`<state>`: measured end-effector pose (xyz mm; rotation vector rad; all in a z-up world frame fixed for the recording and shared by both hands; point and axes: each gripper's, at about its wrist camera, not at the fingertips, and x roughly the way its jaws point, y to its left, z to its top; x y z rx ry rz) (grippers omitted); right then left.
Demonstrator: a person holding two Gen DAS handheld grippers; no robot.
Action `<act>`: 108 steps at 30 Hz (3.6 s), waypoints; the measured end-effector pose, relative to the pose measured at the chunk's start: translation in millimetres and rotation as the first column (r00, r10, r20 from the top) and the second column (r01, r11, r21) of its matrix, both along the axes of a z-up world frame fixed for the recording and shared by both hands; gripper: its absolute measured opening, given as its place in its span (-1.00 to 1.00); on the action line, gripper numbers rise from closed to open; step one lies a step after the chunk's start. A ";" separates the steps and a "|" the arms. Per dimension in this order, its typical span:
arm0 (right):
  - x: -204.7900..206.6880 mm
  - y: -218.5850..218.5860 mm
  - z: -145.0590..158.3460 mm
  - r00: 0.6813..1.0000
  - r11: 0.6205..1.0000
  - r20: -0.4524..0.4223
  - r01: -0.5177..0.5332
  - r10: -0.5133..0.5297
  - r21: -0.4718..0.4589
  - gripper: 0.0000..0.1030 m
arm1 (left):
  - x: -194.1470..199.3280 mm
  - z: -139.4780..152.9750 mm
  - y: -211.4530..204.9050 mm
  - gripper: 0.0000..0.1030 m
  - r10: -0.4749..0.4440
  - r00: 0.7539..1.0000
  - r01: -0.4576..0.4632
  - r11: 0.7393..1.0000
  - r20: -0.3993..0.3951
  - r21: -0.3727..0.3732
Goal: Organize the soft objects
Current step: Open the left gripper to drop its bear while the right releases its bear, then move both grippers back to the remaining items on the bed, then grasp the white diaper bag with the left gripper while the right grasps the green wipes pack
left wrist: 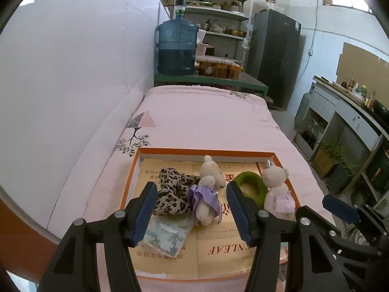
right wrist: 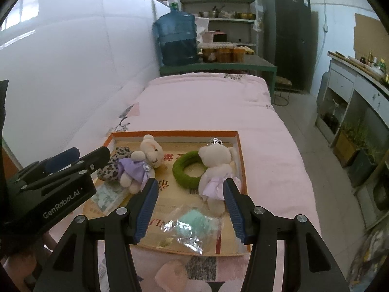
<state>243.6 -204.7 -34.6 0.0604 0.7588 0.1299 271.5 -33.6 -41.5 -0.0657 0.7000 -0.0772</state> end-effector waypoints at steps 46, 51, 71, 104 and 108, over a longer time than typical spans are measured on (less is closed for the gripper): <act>-128.2 12.0 29.0 0.998 1.000 0.051 -0.027 0.028 -0.013 0.12 | -118.2 29.3 26.1 0.14 -0.065 0.995 0.066 0.998 0.070 -0.010; -140.1 5.5 24.6 0.999 1.000 0.038 -0.022 0.023 -0.006 0.12 | -131.7 23.3 30.9 0.14 -0.080 0.995 0.081 0.997 0.065 -0.017; -156.2 3.0 -17.3 0.998 1.000 -0.061 -0.012 0.012 0.009 0.26 | -174.2 -23.1 33.3 0.14 -0.141 0.990 0.140 0.988 -0.012 -0.064; -122.2 2.3 -65.3 0.986 0.999 -0.167 -0.004 0.010 0.040 0.27 | -129.6 -85.0 14.7 0.14 -0.200 0.965 0.178 0.975 -0.172 -0.137; -120.0 6.0 -70.6 0.983 1.000 -0.184 -0.014 0.018 0.024 0.39 | -127.4 -90.3 14.4 0.14 -0.205 0.961 0.178 0.972 -0.187 -0.152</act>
